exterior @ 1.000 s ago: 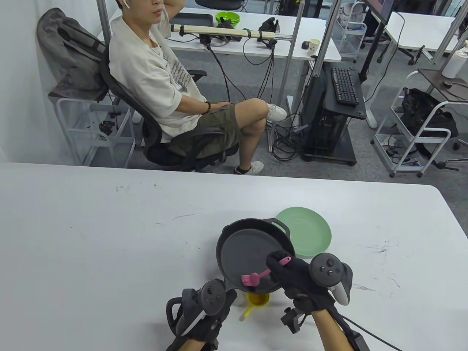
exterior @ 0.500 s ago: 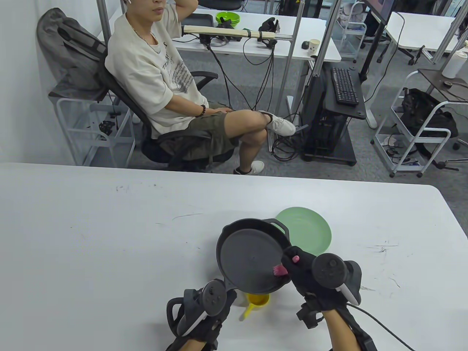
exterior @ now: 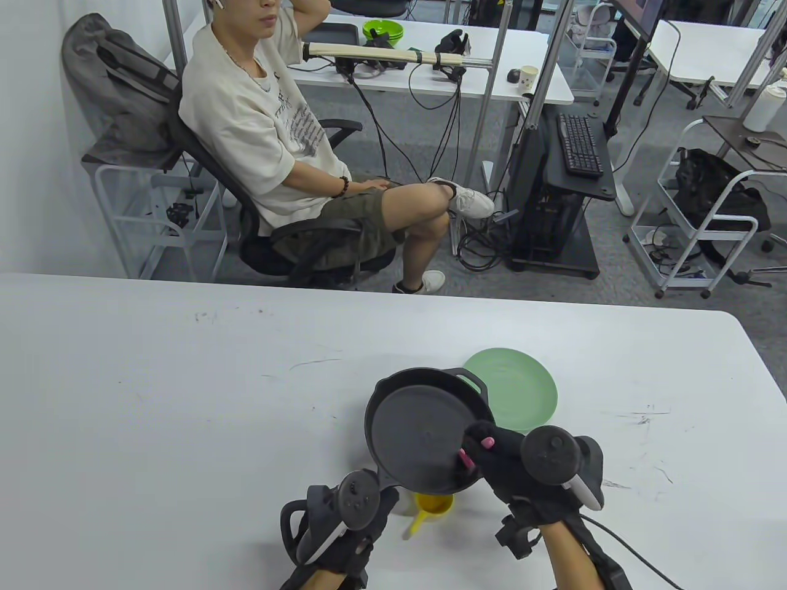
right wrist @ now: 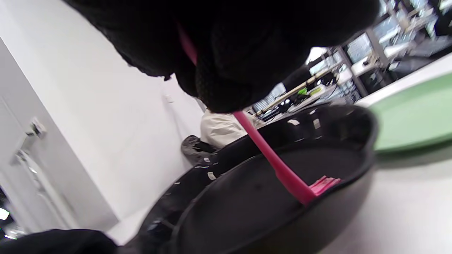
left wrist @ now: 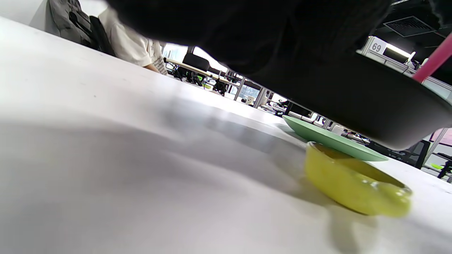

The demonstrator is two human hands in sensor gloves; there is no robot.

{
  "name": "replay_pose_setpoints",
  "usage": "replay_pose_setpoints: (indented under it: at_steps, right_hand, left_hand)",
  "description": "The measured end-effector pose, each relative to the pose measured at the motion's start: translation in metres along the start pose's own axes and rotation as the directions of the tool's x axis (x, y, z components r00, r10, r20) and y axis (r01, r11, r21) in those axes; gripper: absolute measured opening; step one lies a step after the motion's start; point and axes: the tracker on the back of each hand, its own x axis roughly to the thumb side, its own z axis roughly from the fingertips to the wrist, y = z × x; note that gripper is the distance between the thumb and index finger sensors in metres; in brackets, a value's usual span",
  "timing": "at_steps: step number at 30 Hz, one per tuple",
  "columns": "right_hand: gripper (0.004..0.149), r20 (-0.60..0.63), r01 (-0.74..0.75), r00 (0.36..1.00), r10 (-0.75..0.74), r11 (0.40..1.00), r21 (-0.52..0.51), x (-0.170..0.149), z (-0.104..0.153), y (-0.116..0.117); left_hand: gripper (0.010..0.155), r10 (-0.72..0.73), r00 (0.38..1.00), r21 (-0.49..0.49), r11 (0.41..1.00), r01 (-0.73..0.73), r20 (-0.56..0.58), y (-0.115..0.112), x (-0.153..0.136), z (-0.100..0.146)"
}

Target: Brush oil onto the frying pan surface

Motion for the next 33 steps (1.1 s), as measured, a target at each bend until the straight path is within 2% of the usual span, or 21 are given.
replay_pose_setpoints:
  at_steps: [7,9,15,20,22,26,29,33]
  right_hand:
    - [0.039,0.038,0.259,0.964,-0.262,0.964,0.058,0.004,-0.002,0.016]
    - [0.039,0.030,0.358,0.932,-0.362,0.930,0.088,0.001,-0.003,0.018]
    - [0.041,0.054,0.547,0.837,-0.545,0.835,-0.051,-0.015,0.002,-0.001]
    - [0.041,0.057,0.667,0.745,-0.664,0.743,-0.063,-0.029,0.006,-0.017]
    - [0.040,0.046,0.663,0.749,-0.661,0.746,-0.062,-0.034,0.006,-0.019]
    - [0.039,0.009,0.582,0.813,-0.583,0.811,-0.057,-0.043,0.004,-0.017]
    - [0.039,-0.054,0.498,0.864,-0.500,0.866,-0.040,-0.050,0.001,-0.006]
    - [0.039,-0.108,0.447,0.889,-0.445,0.895,-0.014,-0.056,-0.002,0.009]
  left_hand:
    - [0.059,0.029,1.000,0.002,1.000,-0.029,0.005,0.002,0.000,0.001]
    - [0.060,0.034,0.999,0.005,0.999,-0.034,0.007,0.002,-0.001,0.000]
    - [0.060,-0.002,1.000,0.039,0.999,0.002,-0.010,0.006,-0.006,0.000]
    - [0.060,0.018,0.997,0.056,0.998,-0.014,-0.077,0.012,-0.024,-0.003]
    - [0.060,0.032,0.994,0.059,0.998,-0.026,-0.109,0.015,-0.032,-0.004]
    - [0.060,0.055,0.987,0.069,0.997,-0.045,-0.153,0.020,-0.044,-0.005]
    - [0.060,0.079,0.981,0.075,0.995,-0.066,-0.176,0.023,-0.052,-0.005]
    - [0.060,0.091,0.979,0.079,0.994,-0.077,-0.182,0.025,-0.054,-0.005]
